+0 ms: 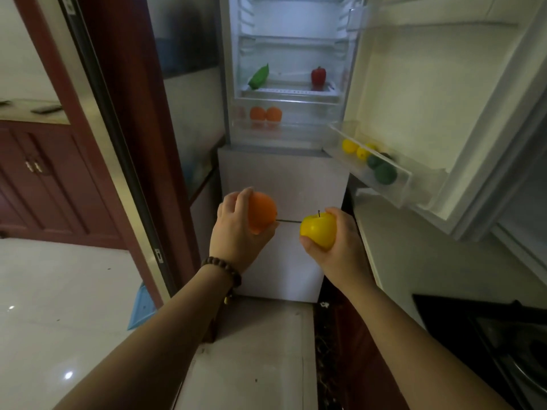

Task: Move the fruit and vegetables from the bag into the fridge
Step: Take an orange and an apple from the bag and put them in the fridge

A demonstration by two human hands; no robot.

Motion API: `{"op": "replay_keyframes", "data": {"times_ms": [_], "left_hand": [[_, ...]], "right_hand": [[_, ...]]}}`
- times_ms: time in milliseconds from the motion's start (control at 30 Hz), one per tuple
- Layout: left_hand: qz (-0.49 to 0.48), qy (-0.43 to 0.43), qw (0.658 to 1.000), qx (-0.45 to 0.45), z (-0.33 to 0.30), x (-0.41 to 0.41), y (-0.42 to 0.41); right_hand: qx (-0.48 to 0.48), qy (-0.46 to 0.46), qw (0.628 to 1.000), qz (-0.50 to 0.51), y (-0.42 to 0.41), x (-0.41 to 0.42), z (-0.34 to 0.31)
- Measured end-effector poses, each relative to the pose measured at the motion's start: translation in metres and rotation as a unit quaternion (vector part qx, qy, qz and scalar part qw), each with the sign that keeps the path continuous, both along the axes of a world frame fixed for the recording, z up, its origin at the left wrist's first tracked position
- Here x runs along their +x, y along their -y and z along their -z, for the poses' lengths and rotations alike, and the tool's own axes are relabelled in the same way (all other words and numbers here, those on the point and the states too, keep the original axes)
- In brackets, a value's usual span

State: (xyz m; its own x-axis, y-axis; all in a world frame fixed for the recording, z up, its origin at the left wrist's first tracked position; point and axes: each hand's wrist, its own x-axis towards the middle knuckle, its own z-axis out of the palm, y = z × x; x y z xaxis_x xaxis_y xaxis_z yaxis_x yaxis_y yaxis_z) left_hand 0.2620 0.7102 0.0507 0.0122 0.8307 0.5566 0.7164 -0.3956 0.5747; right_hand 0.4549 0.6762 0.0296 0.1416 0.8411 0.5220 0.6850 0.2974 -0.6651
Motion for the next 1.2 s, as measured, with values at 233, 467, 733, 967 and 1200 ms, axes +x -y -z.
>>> {"op": "replay_keyframes", "data": {"times_ms": [233,467,733,967,1200], "left_hand": [[-0.001,0.018,1.0,0.009,0.001,-0.01,-0.113],[0.022,0.038,0.998,0.042,-0.035,-0.026,-0.259],[0.08,0.09,0.989,0.082,-0.104,-0.032,-0.392],[0.123,0.163,0.976,0.075,-0.139,-0.019,-0.483],[0.183,0.115,0.973,-0.083,-0.164,-0.004,-0.586]], "right_hand": [[0.02,0.005,1.0,-0.006,-0.11,-0.009,-0.007],[0.059,0.013,0.998,0.032,-0.248,-0.026,-0.052],[0.103,0.032,0.992,0.067,-0.375,-0.025,-0.116],[0.098,0.052,0.99,0.086,-0.47,-0.004,-0.157],[0.068,0.049,0.995,0.052,-0.566,0.028,-0.178]]}}
